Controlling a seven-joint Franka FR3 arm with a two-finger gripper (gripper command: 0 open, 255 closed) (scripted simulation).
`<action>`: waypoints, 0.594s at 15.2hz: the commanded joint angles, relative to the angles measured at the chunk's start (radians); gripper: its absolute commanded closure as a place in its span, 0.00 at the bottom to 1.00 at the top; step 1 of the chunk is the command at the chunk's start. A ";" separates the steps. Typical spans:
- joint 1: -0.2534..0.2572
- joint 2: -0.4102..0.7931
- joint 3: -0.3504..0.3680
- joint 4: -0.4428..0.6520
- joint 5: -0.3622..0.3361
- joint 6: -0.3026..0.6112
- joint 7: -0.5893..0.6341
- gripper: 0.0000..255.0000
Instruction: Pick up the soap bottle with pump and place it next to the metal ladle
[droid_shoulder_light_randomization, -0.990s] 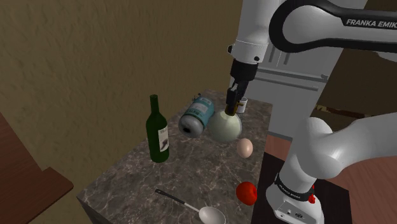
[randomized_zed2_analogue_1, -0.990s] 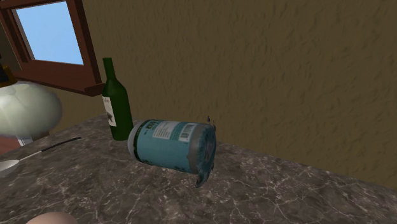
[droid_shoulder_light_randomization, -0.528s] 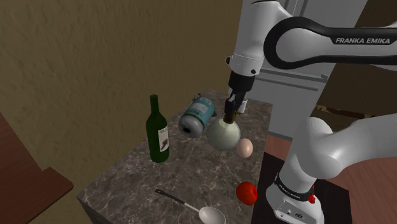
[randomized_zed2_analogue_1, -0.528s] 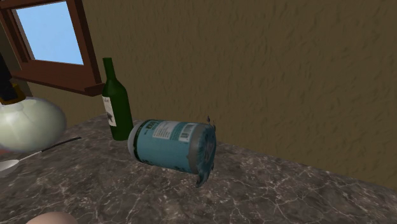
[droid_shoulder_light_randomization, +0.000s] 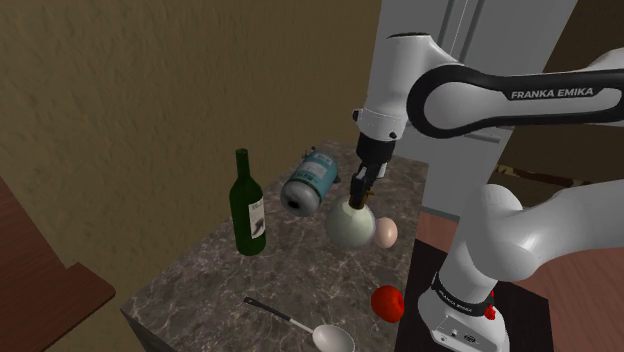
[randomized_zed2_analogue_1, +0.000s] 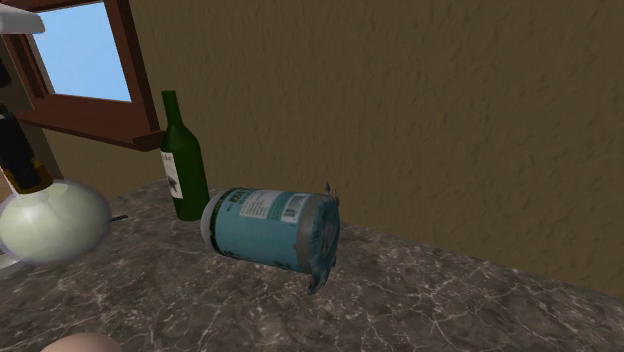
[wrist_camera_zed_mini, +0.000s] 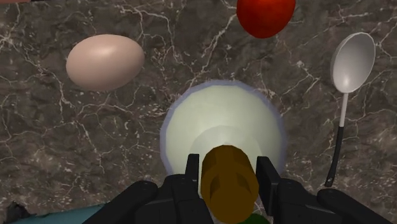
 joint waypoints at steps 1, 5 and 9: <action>0.001 -0.003 0.001 -0.028 0.002 0.026 -0.002 1.00; 0.005 -0.001 0.008 -0.081 0.009 0.081 -0.005 1.00; 0.008 0.006 0.014 -0.131 0.017 0.138 -0.007 1.00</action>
